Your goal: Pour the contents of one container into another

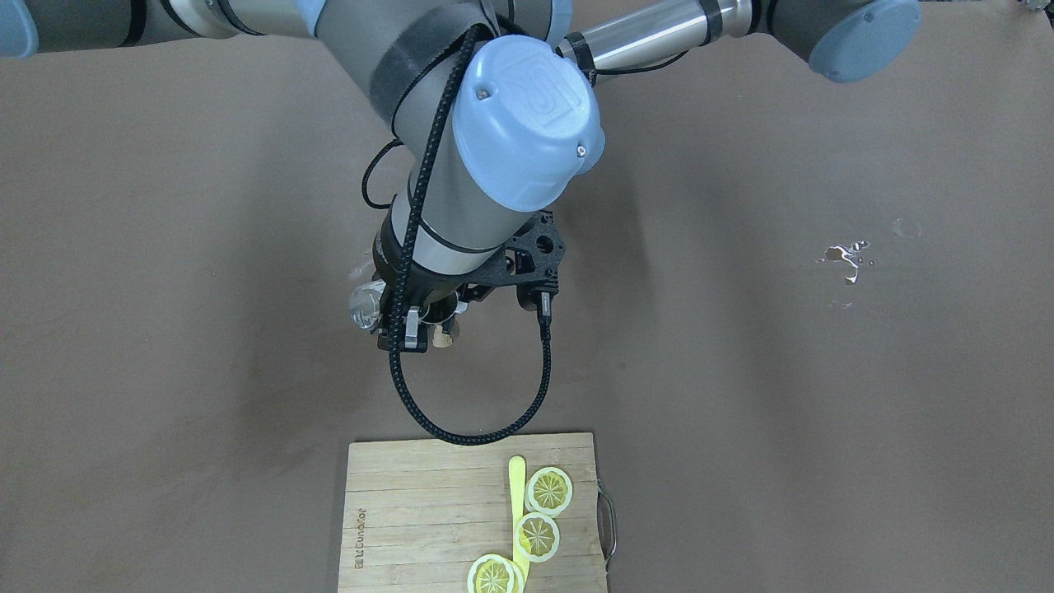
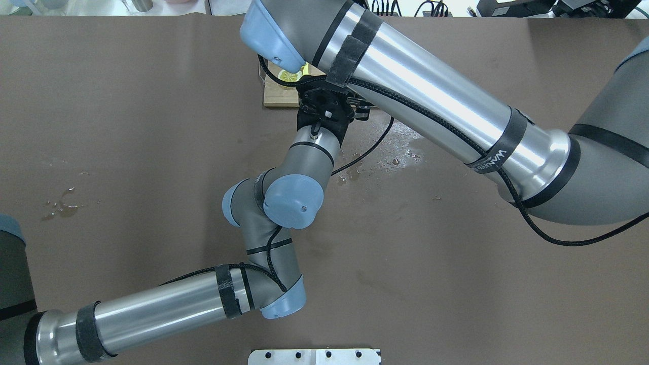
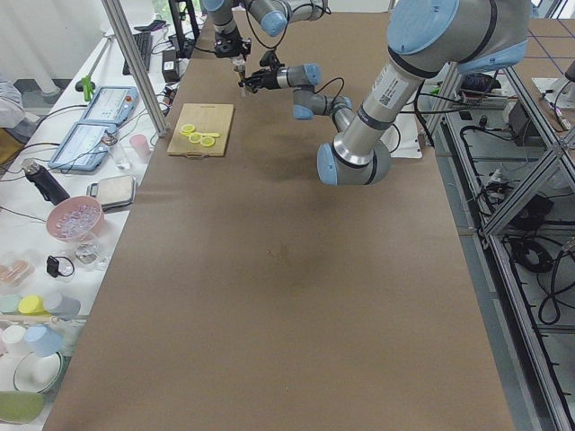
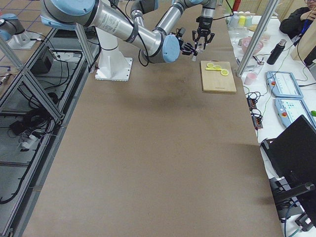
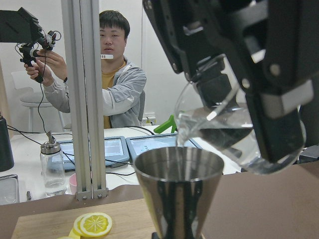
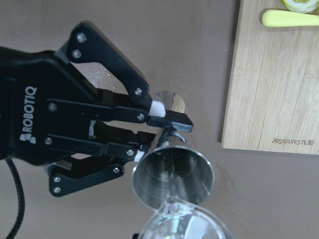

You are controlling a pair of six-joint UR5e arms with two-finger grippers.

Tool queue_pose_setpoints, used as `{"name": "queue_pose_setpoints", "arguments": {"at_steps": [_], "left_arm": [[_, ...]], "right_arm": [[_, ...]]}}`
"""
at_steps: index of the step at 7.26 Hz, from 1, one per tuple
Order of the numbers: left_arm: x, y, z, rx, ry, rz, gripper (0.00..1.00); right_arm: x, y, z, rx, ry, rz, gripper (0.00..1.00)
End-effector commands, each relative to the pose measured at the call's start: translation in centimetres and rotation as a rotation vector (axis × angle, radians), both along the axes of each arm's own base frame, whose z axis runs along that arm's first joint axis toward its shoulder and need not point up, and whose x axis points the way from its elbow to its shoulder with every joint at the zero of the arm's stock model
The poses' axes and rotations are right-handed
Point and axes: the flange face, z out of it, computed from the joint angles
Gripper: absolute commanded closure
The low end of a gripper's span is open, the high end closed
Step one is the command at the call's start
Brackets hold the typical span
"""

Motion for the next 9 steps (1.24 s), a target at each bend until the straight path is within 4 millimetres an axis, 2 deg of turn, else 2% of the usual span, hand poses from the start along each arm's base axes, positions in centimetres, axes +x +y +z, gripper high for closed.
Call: {"name": "queue_pose_setpoints", "arguments": {"at_steps": [1,3,6,8,9], "left_arm": [[0.0,0.0,0.0,0.000,0.001,-0.001,1.00],[0.1,0.0,0.1,-0.001,-0.005,0.001,1.00],[-0.1,0.0,-0.1,0.001,-0.001,-0.001,1.00],[-0.3,-0.1,0.3,0.002,-0.001,-0.008,1.00],[-1.2,-1.0,1.0,0.001,-0.004,-0.025,1.00]], "right_arm": [[0.0,0.0,-0.1,0.011,0.006,-0.022,1.00],[1.5,-0.8,-0.3,0.019,-0.028,-0.036,1.00],[4.0,-1.8,-0.1,0.015,-0.170,-0.026,1.00],[7.5,-2.3,1.1,0.038,-0.271,0.000,1.00],[10.6,-2.5,2.5,0.043,-0.313,0.027,1.00]]}}
